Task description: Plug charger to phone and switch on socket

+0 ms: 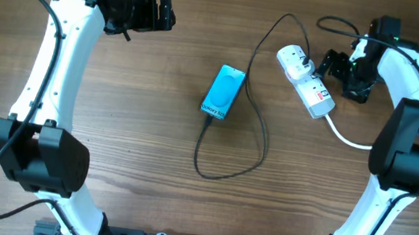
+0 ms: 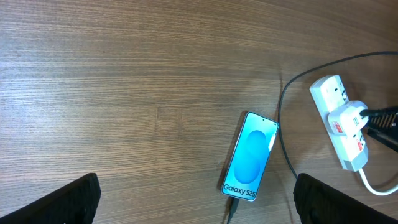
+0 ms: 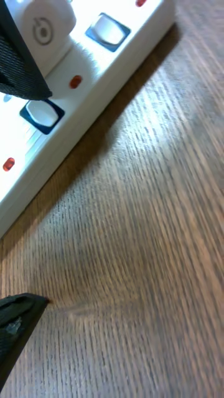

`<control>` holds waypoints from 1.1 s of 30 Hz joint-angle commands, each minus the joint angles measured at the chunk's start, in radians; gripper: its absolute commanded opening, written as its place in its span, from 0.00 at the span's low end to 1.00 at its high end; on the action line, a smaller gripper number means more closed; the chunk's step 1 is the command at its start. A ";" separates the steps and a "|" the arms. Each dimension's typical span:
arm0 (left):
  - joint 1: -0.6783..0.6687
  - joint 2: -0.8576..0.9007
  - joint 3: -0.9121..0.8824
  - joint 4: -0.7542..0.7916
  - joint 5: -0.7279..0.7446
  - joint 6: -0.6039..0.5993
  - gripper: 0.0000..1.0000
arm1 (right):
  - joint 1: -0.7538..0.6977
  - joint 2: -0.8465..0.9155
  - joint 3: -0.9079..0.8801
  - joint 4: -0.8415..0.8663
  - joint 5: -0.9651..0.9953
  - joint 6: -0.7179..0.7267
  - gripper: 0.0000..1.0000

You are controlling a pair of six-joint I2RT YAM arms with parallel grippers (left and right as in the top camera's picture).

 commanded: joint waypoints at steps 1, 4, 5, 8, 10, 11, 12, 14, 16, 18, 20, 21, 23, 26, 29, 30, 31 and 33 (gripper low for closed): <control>0.002 0.006 -0.003 0.000 -0.013 0.008 1.00 | -0.033 0.023 0.003 0.007 -0.010 0.077 1.00; 0.002 0.006 -0.003 0.000 -0.013 0.008 1.00 | -0.037 0.023 0.003 0.004 -0.009 0.035 1.00; 0.002 0.006 -0.003 0.000 -0.013 0.008 1.00 | -0.037 0.023 0.003 0.001 -0.009 0.024 1.00; 0.002 0.006 -0.003 0.000 -0.013 0.008 1.00 | -0.034 0.023 0.003 -0.006 -0.010 0.017 1.00; 0.002 0.006 -0.003 0.000 -0.013 0.008 1.00 | -0.027 0.023 0.003 -0.008 -0.010 0.010 1.00; 0.002 0.006 -0.003 0.000 -0.013 0.008 1.00 | -0.023 0.023 0.002 -0.008 -0.010 0.000 1.00; 0.002 0.006 -0.003 0.000 -0.013 0.008 1.00 | -0.016 0.023 0.002 -0.010 -0.010 -0.003 1.00; 0.002 0.006 -0.003 0.000 -0.013 0.008 1.00 | -0.003 0.023 0.002 -0.012 -0.009 -0.021 1.00; 0.002 0.006 -0.003 0.000 -0.013 0.008 1.00 | 0.008 0.023 0.002 -0.010 -0.008 -0.025 1.00; 0.002 0.006 -0.003 0.000 -0.013 0.008 1.00 | 0.014 0.023 0.002 -0.006 -0.008 -0.024 1.00; 0.002 0.006 -0.003 0.000 -0.013 0.008 1.00 | 0.016 0.023 0.002 -0.003 -0.008 -0.023 1.00; 0.002 0.006 -0.003 0.000 -0.013 0.008 1.00 | 0.016 0.023 0.002 -0.004 -0.008 -0.023 1.00; 0.002 0.006 -0.003 0.000 -0.013 0.008 1.00 | 0.016 0.023 0.002 -0.005 -0.005 -0.024 1.00; 0.002 0.006 -0.003 0.000 -0.013 0.008 1.00 | 0.015 0.023 0.002 -0.006 0.048 0.003 1.00; 0.002 0.006 -0.003 0.000 -0.013 0.008 1.00 | 0.015 0.023 0.002 -0.005 0.075 0.019 1.00; 0.002 0.006 -0.003 0.000 -0.013 0.008 1.00 | 0.015 0.023 0.002 -0.005 0.075 0.025 1.00; 0.002 0.006 -0.003 0.000 -0.013 0.008 1.00 | 0.015 0.023 0.002 -0.005 0.074 0.025 1.00; 0.002 0.006 -0.003 0.000 -0.013 0.008 1.00 | 0.015 0.023 0.002 -0.004 0.075 0.025 1.00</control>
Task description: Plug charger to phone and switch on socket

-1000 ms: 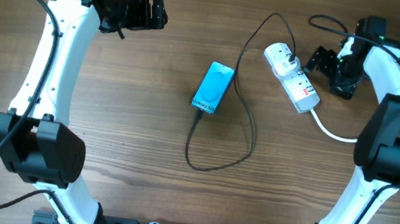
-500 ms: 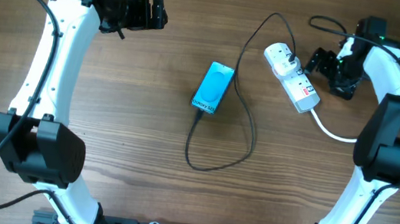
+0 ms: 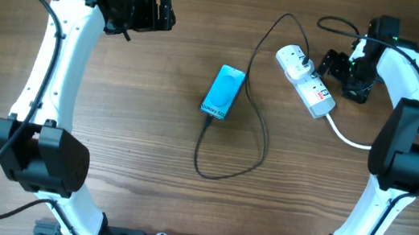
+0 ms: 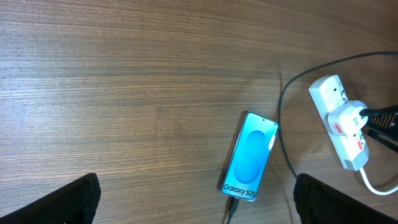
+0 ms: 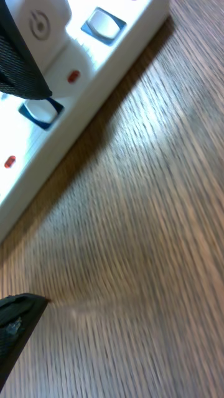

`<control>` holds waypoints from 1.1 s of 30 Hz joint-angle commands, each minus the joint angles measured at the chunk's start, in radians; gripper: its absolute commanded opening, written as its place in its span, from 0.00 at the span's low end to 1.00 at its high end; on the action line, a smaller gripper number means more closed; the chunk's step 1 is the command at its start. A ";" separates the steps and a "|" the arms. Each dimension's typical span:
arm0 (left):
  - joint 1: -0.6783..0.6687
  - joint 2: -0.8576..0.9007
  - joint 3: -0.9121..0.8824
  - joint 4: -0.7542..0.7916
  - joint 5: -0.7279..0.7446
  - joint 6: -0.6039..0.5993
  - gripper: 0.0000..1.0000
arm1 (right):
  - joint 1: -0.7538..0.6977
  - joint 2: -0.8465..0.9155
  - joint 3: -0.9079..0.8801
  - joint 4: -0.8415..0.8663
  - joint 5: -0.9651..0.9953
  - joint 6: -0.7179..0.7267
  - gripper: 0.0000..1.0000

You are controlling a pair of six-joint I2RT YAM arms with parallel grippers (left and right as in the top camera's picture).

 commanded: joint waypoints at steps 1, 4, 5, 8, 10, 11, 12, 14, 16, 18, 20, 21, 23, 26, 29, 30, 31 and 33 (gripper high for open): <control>0.002 0.006 -0.003 0.000 -0.013 0.008 1.00 | 0.006 0.023 0.002 -0.002 0.051 0.016 1.00; 0.002 0.006 -0.003 0.000 -0.013 0.008 1.00 | 0.006 0.023 0.002 -0.002 0.063 0.016 1.00; 0.002 0.006 -0.003 0.000 -0.013 0.008 1.00 | 0.006 0.023 0.002 -0.003 0.063 0.016 0.99; 0.002 0.006 -0.003 0.000 -0.013 0.008 1.00 | 0.006 0.023 0.002 -0.003 0.046 0.011 1.00; 0.002 0.006 -0.003 0.000 -0.013 0.008 1.00 | 0.008 0.023 0.002 -0.003 0.046 0.006 1.00; 0.002 0.006 -0.003 0.000 -0.013 0.008 1.00 | 0.008 0.023 0.002 -0.003 0.042 -0.005 1.00; 0.002 0.006 -0.003 0.000 -0.013 0.008 1.00 | 0.008 0.023 0.002 -0.003 0.030 -0.011 1.00; 0.002 0.006 -0.003 0.000 -0.013 0.008 1.00 | 0.008 0.023 0.002 -0.003 0.023 -0.011 1.00; 0.002 0.006 -0.003 0.000 -0.013 0.008 1.00 | 0.008 0.023 0.002 -0.003 0.023 -0.012 1.00; 0.002 0.006 -0.003 0.000 -0.013 0.008 1.00 | 0.008 0.023 0.002 -0.002 0.017 -0.030 1.00; 0.002 0.006 -0.003 0.000 -0.013 0.008 1.00 | 0.008 0.023 0.002 -0.002 0.013 -0.037 1.00; 0.002 0.006 -0.003 0.000 -0.013 0.008 1.00 | 0.008 0.023 0.002 -0.002 0.013 -0.037 1.00; 0.002 0.006 -0.003 0.000 -0.013 0.008 1.00 | 0.008 0.023 0.002 0.000 0.013 -0.041 1.00; 0.002 0.006 -0.003 0.000 -0.013 0.008 1.00 | 0.008 0.023 0.002 -0.002 0.013 -0.056 1.00; 0.002 0.006 -0.003 0.000 -0.013 0.008 1.00 | 0.008 0.023 0.002 -0.003 0.012 -0.060 1.00; 0.002 0.006 -0.003 0.000 -0.013 0.008 1.00 | 0.008 0.023 0.002 -0.003 0.012 -0.060 1.00; 0.002 0.006 -0.003 0.000 -0.013 0.008 1.00 | 0.008 0.023 0.002 -0.003 0.012 -0.061 1.00; 0.002 0.006 -0.003 0.000 -0.013 0.008 1.00 | 0.008 0.023 0.002 -0.003 -0.005 -0.074 1.00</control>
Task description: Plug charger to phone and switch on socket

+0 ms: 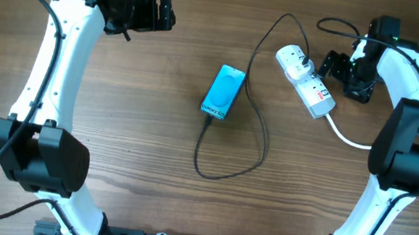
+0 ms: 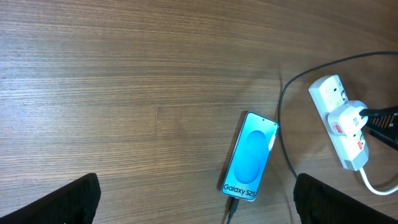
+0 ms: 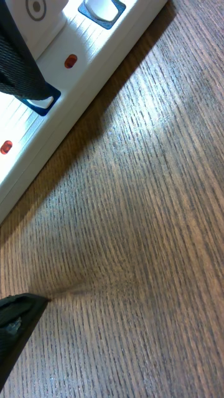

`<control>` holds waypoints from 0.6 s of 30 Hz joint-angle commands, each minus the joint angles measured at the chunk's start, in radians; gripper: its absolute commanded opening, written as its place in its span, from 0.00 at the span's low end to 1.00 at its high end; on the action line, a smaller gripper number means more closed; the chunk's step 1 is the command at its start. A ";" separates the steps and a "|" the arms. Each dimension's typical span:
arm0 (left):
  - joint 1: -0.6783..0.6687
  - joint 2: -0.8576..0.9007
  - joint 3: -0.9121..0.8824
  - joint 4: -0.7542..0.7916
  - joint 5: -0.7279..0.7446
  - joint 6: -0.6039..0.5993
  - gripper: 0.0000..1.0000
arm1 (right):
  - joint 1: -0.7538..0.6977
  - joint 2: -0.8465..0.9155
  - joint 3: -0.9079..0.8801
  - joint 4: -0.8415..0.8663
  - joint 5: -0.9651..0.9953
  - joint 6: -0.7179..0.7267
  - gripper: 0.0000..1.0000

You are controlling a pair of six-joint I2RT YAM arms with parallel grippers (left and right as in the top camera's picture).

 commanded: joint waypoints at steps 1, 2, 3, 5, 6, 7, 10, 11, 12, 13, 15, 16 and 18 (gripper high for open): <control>0.002 0.006 -0.003 0.000 -0.013 0.008 1.00 | 0.008 0.023 0.002 -0.003 -0.036 -0.042 1.00; 0.002 0.006 -0.003 0.000 -0.013 0.008 1.00 | 0.008 0.023 0.002 -0.004 -0.035 -0.043 1.00; 0.002 0.006 -0.003 0.000 -0.013 0.008 1.00 | 0.008 0.024 0.002 -0.003 -0.036 -0.043 1.00; 0.002 0.006 -0.003 0.000 -0.013 0.008 1.00 | 0.008 0.024 0.002 -0.003 -0.036 -0.048 1.00; 0.002 0.006 -0.003 0.000 -0.013 0.008 1.00 | 0.008 0.024 0.002 -0.002 -0.036 -0.053 1.00; 0.002 0.006 -0.003 0.000 -0.013 0.008 1.00 | 0.008 0.024 0.002 -0.002 -0.036 -0.055 1.00; 0.002 0.006 -0.003 0.000 -0.013 0.008 1.00 | 0.008 0.024 0.002 -0.003 -0.036 -0.061 1.00; 0.002 0.006 -0.003 0.000 -0.013 0.008 1.00 | 0.008 0.024 0.002 -0.003 -0.036 -0.061 1.00; 0.002 0.006 -0.003 0.000 -0.013 0.008 1.00 | 0.008 0.024 0.002 -0.003 -0.038 -0.061 1.00; 0.002 0.006 -0.003 0.000 -0.013 0.008 1.00 | 0.008 0.024 0.002 -0.003 -0.044 -0.068 1.00; 0.002 0.006 -0.003 0.000 -0.013 0.008 1.00 | 0.008 0.024 0.002 -0.003 -0.061 -0.084 1.00; 0.002 0.006 -0.003 0.000 -0.013 0.008 1.00 | 0.008 0.024 0.002 -0.004 -0.062 -0.084 1.00; 0.002 0.006 -0.003 0.000 -0.013 0.008 1.00 | 0.008 0.024 0.002 -0.003 -0.062 -0.084 1.00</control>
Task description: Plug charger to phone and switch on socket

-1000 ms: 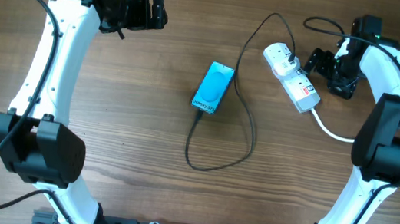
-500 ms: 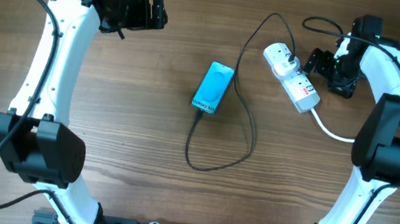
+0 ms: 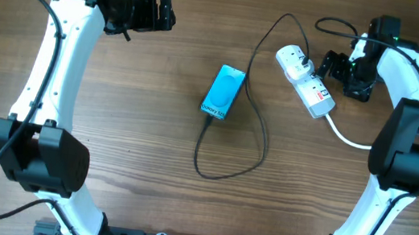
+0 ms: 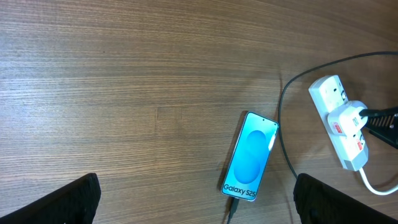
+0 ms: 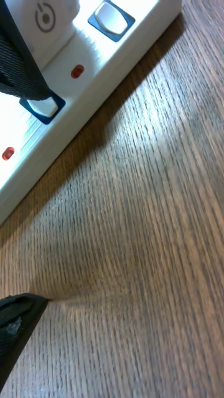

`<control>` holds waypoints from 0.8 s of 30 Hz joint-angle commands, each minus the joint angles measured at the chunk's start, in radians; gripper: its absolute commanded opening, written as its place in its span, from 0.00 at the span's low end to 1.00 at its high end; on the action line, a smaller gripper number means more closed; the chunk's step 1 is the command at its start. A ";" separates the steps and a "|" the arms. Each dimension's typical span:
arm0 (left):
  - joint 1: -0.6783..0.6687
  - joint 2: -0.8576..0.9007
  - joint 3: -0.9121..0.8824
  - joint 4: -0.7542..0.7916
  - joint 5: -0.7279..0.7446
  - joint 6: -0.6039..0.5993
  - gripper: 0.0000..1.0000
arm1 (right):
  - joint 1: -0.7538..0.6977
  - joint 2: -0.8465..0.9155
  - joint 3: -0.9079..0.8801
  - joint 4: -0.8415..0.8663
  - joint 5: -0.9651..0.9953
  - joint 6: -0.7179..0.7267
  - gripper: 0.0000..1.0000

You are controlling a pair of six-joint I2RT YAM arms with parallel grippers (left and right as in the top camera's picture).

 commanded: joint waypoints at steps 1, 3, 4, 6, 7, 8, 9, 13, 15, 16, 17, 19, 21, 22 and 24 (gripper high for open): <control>0.002 0.006 -0.003 0.000 -0.013 0.008 1.00 | 0.008 0.024 0.002 -0.008 -0.035 -0.036 1.00; 0.002 0.006 -0.003 0.000 -0.013 0.008 1.00 | 0.009 0.025 0.002 -0.013 -0.034 -0.039 1.00; 0.002 0.006 -0.003 0.000 -0.013 0.008 1.00 | 0.009 0.027 0.002 -0.014 -0.034 -0.039 1.00; 0.002 0.006 -0.003 0.000 -0.013 0.008 1.00 | 0.009 0.032 0.001 -0.014 -0.035 -0.039 1.00; 0.002 0.006 -0.003 0.000 -0.013 0.008 1.00 | 0.009 0.034 -0.002 -0.013 -0.035 -0.039 1.00; 0.002 0.006 -0.003 0.000 -0.013 0.008 1.00 | 0.009 0.036 -0.011 -0.009 -0.034 -0.038 1.00; 0.002 0.006 -0.003 0.000 -0.013 0.008 1.00 | 0.009 0.036 -0.016 -0.008 -0.031 -0.039 1.00; 0.002 0.006 -0.003 0.000 -0.013 0.008 1.00 | 0.009 0.036 -0.017 -0.003 0.004 -0.019 1.00; 0.002 0.006 -0.003 0.000 -0.013 0.008 1.00 | 0.005 0.036 -0.017 0.000 0.002 -0.019 1.00; 0.002 0.006 -0.003 0.000 -0.013 0.008 1.00 | 0.003 0.036 -0.017 -0.001 0.002 -0.019 1.00; 0.002 0.006 -0.003 0.000 -0.013 0.008 1.00 | 0.000 0.036 -0.017 -0.002 0.003 -0.005 1.00; 0.002 0.006 -0.003 0.000 -0.013 0.008 1.00 | -0.010 0.036 -0.017 -0.001 0.011 0.033 0.99; 0.002 0.006 -0.003 0.000 -0.013 0.008 1.00 | -0.025 0.036 -0.017 0.011 0.006 0.065 1.00; 0.002 0.006 -0.003 0.000 -0.013 0.008 1.00 | -0.031 0.036 -0.017 0.014 -0.005 0.066 1.00; 0.002 0.006 -0.003 0.000 -0.013 0.008 1.00 | -0.039 0.036 -0.017 0.015 -0.021 0.066 1.00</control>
